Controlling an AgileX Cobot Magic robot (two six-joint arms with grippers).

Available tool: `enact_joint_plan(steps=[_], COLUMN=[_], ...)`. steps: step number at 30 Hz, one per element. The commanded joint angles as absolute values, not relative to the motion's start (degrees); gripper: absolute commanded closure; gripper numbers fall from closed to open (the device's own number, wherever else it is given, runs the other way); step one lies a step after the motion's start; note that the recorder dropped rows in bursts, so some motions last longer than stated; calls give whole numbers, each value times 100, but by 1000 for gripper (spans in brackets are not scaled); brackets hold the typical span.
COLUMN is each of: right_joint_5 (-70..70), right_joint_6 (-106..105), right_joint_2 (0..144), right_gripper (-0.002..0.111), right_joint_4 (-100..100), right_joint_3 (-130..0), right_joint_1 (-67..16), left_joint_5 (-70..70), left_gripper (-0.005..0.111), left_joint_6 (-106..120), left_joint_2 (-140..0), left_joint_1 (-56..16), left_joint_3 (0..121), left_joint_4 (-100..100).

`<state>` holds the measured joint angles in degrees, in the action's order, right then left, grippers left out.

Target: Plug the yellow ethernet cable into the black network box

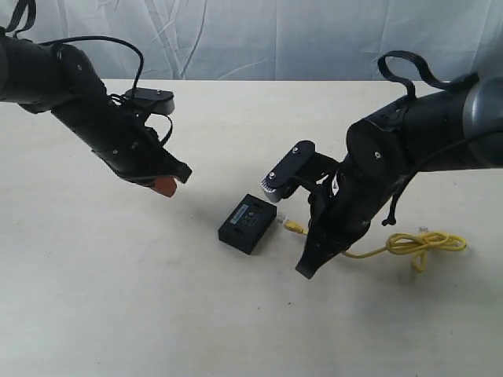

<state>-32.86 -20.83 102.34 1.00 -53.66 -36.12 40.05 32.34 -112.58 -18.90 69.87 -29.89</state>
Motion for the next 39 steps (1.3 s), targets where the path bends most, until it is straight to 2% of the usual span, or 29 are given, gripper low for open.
enact_joint_plan(steps=[1, 13, 20, 39], right_joint_5=[-3101, -2885, -3043, -2913], right_joint_6=[-1839, -1131, -390, -391], right_joint_2=[10477, 10699, 10698, 10698], right_gripper=[109, 109, 109, 109], right_joint_4=[298, 918, 1723, 1820], right_joint_3=[-5347, -5347, -5347, -5347], right_joint_1=[-3929, -4113, -4113, -4308], left_joint_5=[4037, 3556, 3557, 4232], left_gripper=[107, 107, 107, 107], left_joint_6=[3487, 4010, 4873, 5762], left_joint_2=[-11442, -11828, -11930, -12256], left_joint_1=[-2114, -2534, -2534, -2390], left_joint_3=[7097, 7097, 7097, 7097], left_joint_4=[-3170, -3711, -4666, -5315])
